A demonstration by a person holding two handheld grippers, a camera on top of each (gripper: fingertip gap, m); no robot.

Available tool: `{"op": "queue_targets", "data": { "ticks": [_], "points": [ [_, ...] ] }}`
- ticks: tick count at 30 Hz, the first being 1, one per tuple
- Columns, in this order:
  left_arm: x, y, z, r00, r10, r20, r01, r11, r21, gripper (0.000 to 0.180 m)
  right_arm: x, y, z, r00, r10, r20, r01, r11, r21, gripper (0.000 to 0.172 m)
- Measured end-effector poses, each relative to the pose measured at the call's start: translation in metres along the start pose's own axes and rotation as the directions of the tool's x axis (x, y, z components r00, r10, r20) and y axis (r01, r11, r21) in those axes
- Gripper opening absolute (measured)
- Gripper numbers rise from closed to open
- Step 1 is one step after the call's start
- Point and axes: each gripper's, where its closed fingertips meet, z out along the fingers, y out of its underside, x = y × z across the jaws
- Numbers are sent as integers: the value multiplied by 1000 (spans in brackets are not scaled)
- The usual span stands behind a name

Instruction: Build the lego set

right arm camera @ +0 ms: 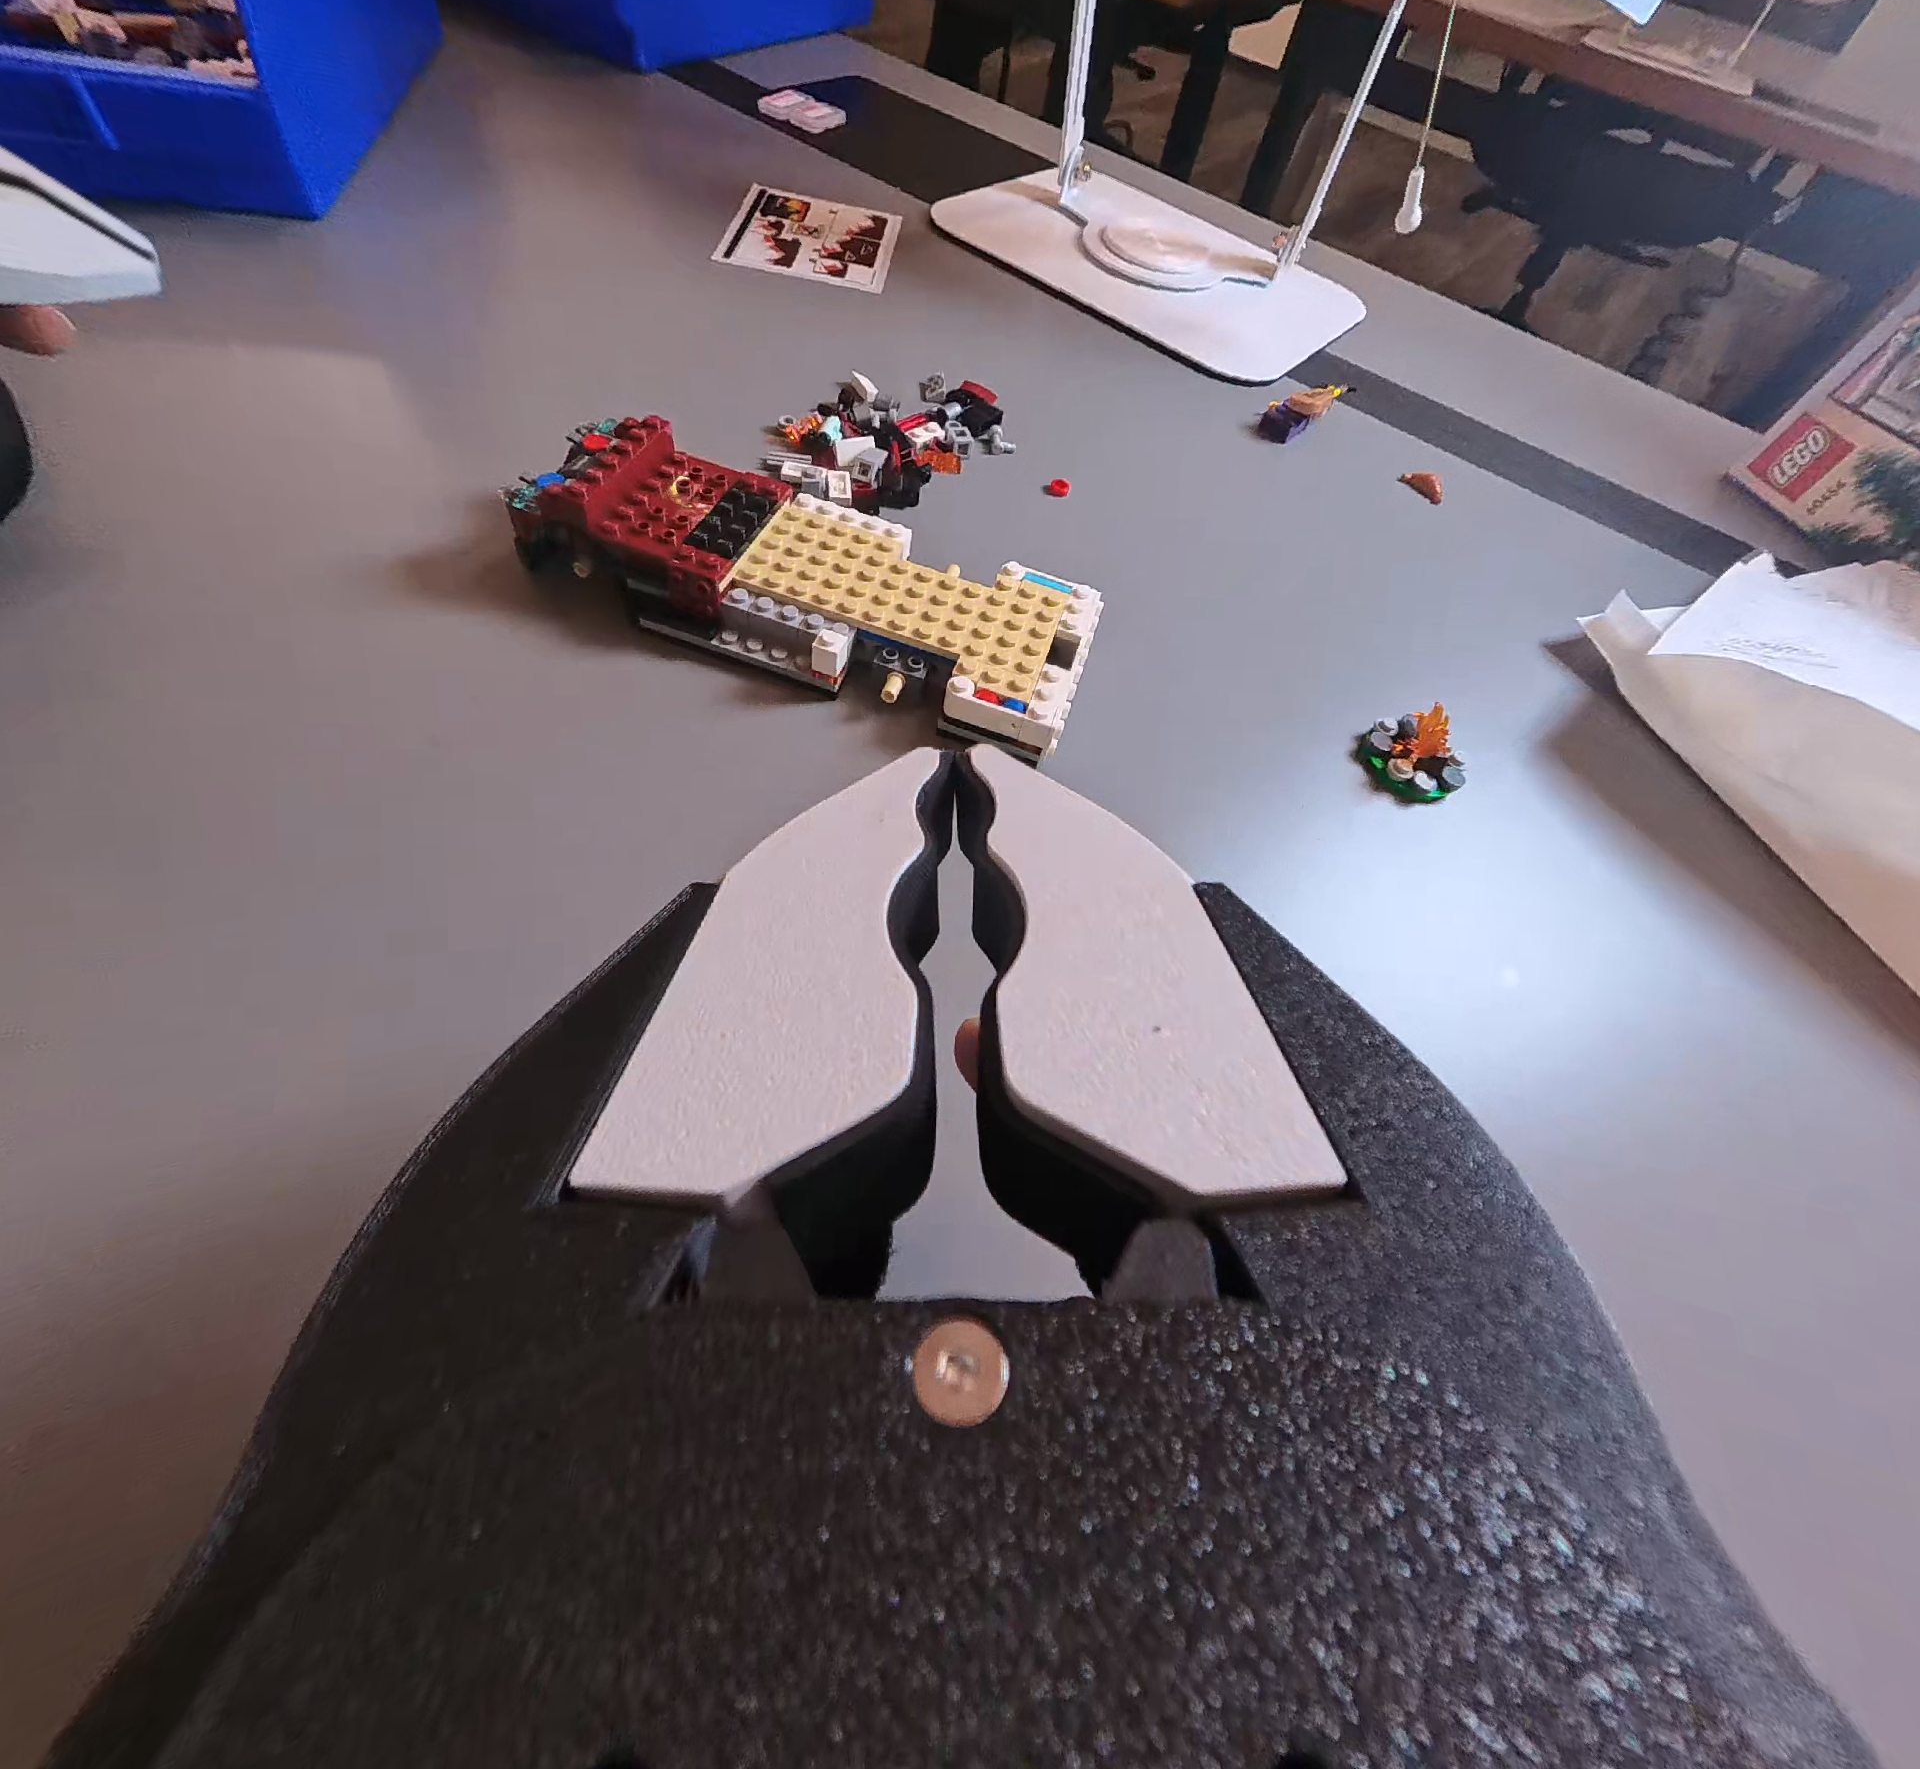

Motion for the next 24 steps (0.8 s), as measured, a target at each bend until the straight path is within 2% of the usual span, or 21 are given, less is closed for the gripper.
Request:
{"op": "queue_targets", "data": {
  "ticks": [12, 17, 20, 24],
  "points": [
    [1, 7, 4, 999, -17, -31, 16, 999, -35, 0, 2, 3, 1, 999, 38, 8, -38, 999, -3, 0],
    [1, 8, 4, 999, -23, -38, 21, 999, -39, 0, 3, 3, 0, 999, 50, 7, -50, 999, 1, 11],
    [1, 12, 7, 998, -38, -46, 35, 997, -66, 26, 3, 3, 0, 999, 53, 6, -53, 999, 5, 16],
    [0, 13, 8, 998, -47, -45, 44, 996, -74, 37, 2, 3, 0, 999, 53, 11, -53, 999, 3, 22]
  ]
}}
